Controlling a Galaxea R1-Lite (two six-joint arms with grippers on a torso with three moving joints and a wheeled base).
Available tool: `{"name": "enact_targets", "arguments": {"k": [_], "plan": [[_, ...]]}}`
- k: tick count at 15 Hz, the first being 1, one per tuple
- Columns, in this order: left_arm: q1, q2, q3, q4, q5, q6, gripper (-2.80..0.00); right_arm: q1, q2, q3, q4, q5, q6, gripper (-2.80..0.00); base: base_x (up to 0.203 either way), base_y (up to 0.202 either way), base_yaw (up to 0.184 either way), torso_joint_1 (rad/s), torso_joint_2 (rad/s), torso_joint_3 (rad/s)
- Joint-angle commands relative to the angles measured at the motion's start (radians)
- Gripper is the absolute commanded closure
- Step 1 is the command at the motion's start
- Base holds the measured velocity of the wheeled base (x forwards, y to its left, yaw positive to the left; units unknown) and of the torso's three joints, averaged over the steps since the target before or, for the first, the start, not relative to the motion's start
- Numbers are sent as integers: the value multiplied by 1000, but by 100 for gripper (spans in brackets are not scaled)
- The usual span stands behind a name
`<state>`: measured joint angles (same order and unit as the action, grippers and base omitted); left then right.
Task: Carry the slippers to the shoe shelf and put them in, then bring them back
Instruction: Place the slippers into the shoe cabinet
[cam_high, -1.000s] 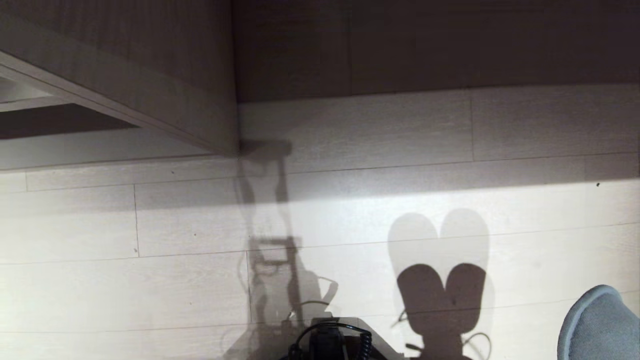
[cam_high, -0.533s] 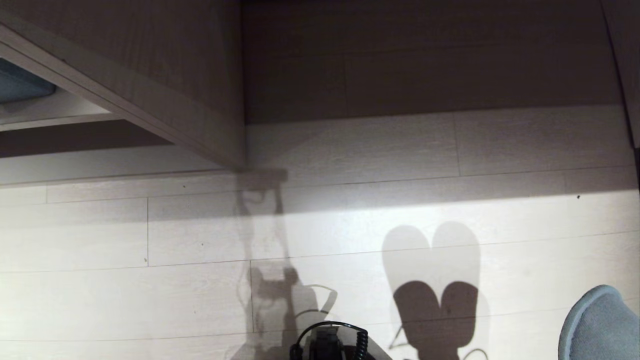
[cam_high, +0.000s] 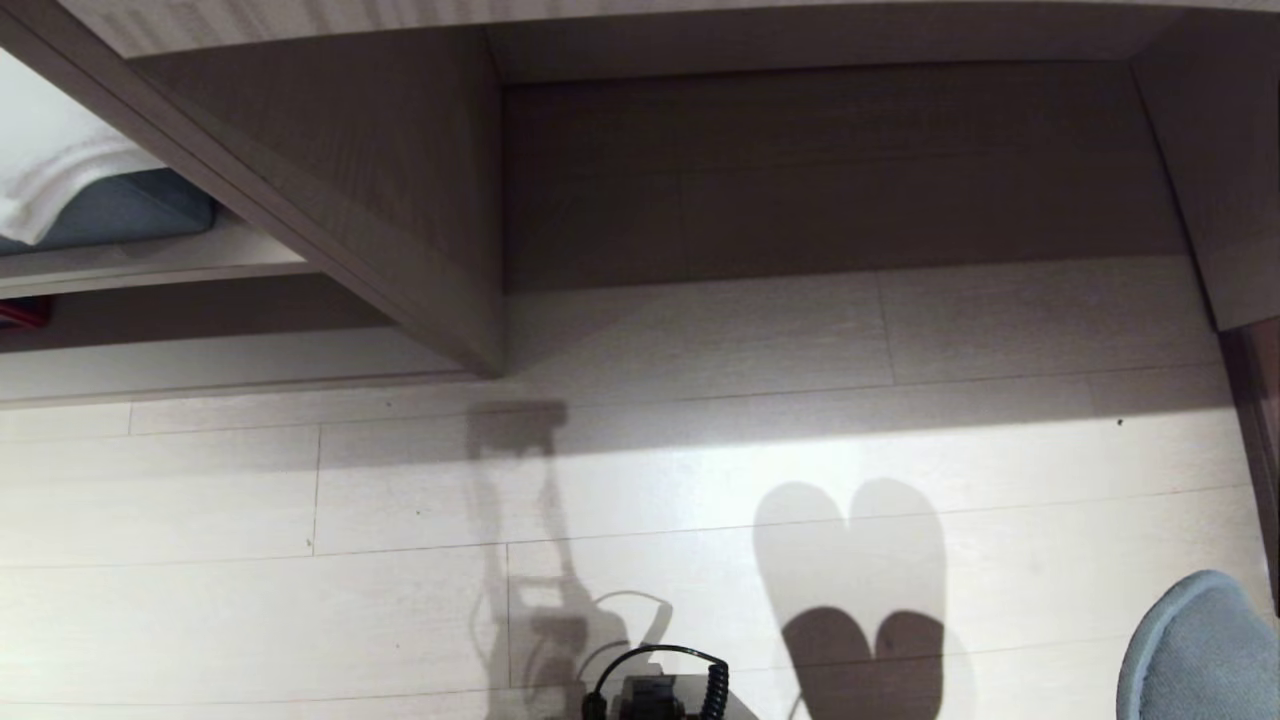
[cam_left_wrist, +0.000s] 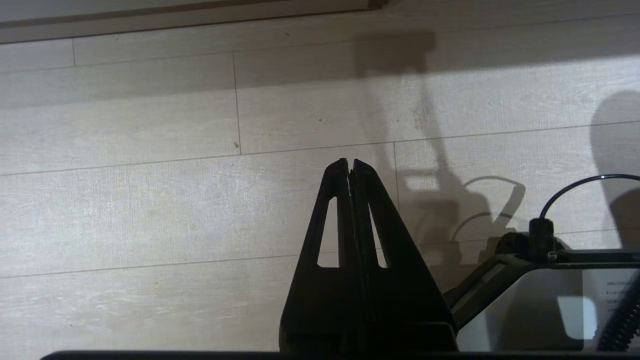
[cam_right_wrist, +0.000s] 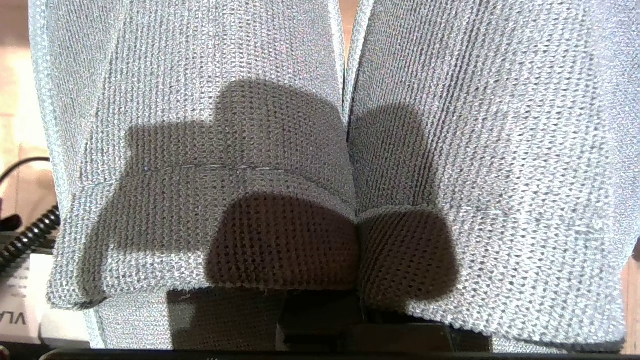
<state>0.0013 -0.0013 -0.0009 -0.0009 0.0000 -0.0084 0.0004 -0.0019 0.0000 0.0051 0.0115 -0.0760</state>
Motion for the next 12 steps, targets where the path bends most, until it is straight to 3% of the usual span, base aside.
{"name": "enact_targets", "arguments": {"k": [1,12], "plan": [[0,1,1,-1,0,-1,0,1,2,2,-1,1,-1,0,0,0,0,0,0,200],[0,1,0,-1,0,-1,0,1,2,2,-1,1,-1,0,0,0,0,3,3,205]]}}
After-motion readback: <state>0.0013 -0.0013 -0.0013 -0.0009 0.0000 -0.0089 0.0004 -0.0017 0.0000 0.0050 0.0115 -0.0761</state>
